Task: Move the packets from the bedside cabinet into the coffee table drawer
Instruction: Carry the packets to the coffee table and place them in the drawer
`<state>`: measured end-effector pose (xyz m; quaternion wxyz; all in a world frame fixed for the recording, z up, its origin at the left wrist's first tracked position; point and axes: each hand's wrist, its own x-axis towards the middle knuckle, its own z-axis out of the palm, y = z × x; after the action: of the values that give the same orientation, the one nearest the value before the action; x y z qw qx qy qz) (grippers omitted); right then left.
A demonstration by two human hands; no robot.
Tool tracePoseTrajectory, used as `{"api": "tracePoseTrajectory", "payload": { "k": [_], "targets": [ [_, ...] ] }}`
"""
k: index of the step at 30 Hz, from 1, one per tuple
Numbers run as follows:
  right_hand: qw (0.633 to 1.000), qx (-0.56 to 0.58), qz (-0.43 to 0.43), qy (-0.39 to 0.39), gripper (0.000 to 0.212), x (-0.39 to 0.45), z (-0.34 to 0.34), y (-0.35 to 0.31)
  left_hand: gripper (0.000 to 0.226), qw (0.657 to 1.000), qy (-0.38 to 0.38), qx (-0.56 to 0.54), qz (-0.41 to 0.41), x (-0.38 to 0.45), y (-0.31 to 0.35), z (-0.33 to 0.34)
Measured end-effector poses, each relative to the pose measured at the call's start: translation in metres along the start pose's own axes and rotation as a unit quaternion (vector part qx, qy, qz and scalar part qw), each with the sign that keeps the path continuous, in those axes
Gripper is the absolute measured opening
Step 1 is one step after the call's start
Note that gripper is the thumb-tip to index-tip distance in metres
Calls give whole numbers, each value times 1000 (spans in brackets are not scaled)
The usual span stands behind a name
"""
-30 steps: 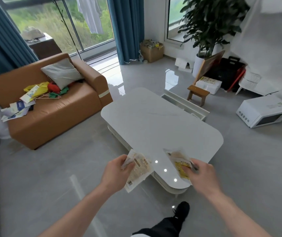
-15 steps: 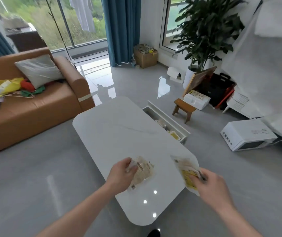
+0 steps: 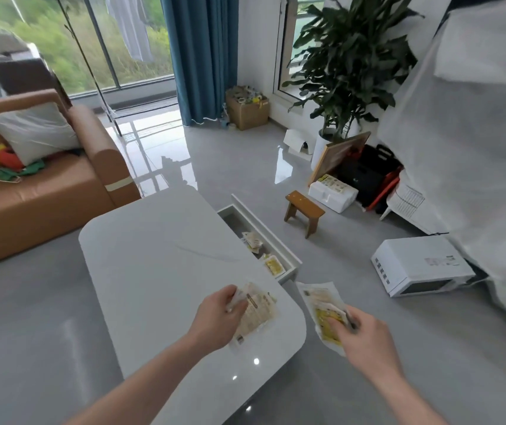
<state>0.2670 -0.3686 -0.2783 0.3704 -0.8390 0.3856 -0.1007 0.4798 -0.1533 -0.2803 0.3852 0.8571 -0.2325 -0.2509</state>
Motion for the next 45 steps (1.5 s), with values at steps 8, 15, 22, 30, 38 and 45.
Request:
{"api": "tracePoseTrajectory", "payload": {
  "k": [8, 15, 22, 30, 38, 45],
  "targets": [
    [998, -29, -14, -48, 13, 109, -81, 76, 32, 995, 75, -29, -61, 23, 62, 74],
    [988, -13, -72, -134, 13, 209, -95, 74, 27, 976, 135, -70, -153, 51, 69, 106],
    [984, -44, -71, -158, 9, 323, -109, 80, 19, 963, 146, -112, -199, 172, 89, 128],
    [980, -55, -70, -176, 11, 437, -121, 81, 17, 958, 128, -169, -195, 291, 125, 146],
    [956, -67, -103, -268, 7, 546, -89, 60, 19, 917, 172, -245, -265, 358, 130, 158],
    [935, -66, -120, -328, 2, 670, -60, 43, 18, 872, 244, -270, -326, 435, 146, 166]
  ]
}}
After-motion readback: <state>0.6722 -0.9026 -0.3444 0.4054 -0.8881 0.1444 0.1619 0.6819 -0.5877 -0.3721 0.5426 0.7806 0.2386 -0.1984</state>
